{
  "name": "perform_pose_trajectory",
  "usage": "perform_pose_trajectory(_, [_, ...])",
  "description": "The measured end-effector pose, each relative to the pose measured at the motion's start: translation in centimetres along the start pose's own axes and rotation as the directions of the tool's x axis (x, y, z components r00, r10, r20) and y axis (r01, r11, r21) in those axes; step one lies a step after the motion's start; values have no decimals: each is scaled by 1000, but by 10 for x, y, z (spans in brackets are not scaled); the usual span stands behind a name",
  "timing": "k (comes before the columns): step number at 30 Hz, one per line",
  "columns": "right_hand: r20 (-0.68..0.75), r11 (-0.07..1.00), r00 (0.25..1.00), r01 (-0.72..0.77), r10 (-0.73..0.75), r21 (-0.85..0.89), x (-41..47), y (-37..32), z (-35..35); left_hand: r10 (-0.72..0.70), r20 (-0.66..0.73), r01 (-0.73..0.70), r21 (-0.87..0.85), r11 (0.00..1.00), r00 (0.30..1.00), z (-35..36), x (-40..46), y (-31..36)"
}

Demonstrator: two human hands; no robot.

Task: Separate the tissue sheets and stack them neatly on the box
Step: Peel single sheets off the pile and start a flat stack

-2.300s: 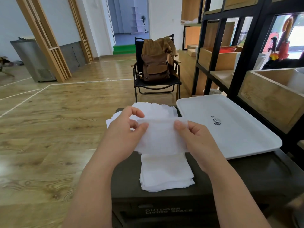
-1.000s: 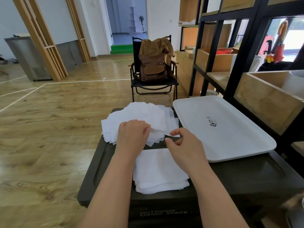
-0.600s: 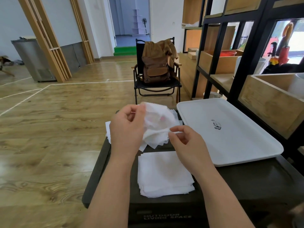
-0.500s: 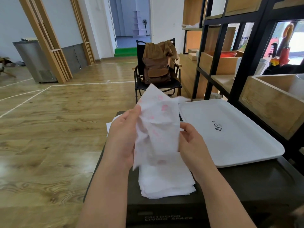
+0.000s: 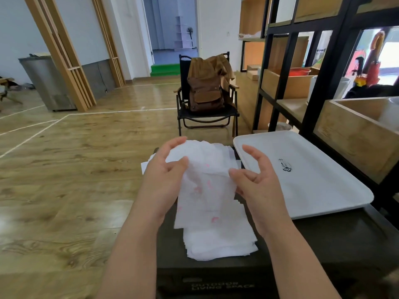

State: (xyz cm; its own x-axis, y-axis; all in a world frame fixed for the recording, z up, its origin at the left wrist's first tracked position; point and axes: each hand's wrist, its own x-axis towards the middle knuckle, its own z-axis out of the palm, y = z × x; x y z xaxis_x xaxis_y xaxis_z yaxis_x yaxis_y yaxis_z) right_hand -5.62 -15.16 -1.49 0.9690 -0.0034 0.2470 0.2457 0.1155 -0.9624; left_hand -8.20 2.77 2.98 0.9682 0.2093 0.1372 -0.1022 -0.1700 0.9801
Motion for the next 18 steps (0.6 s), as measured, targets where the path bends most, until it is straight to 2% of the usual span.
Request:
perform_pose_trajectory(3, [-96,997,993,68,-71,-41,4,2,-3,79,137,-95,120,988,987,-4,-1,2])
perform_pose_trajectory(5, [-86,995,992,86,-91,-55,5,1,-4,84,154,-106,138,985,985,-5,-2,2])
perform_pose_trajectory(10, [78,974,993,99,-85,-203,3,-1,-6,111,83,-125,187,974,990,-2,-2,0])
perform_pose_trajectory(13, [91,931,992,114,-88,-347,1,1,-4,152,46,-159,219,963,987,0,-2,0])
perform_pose_trajectory(18, [103,847,980,199,-171,-494,1,2,-7,252,22,-242,368,898,967,1,-4,1])
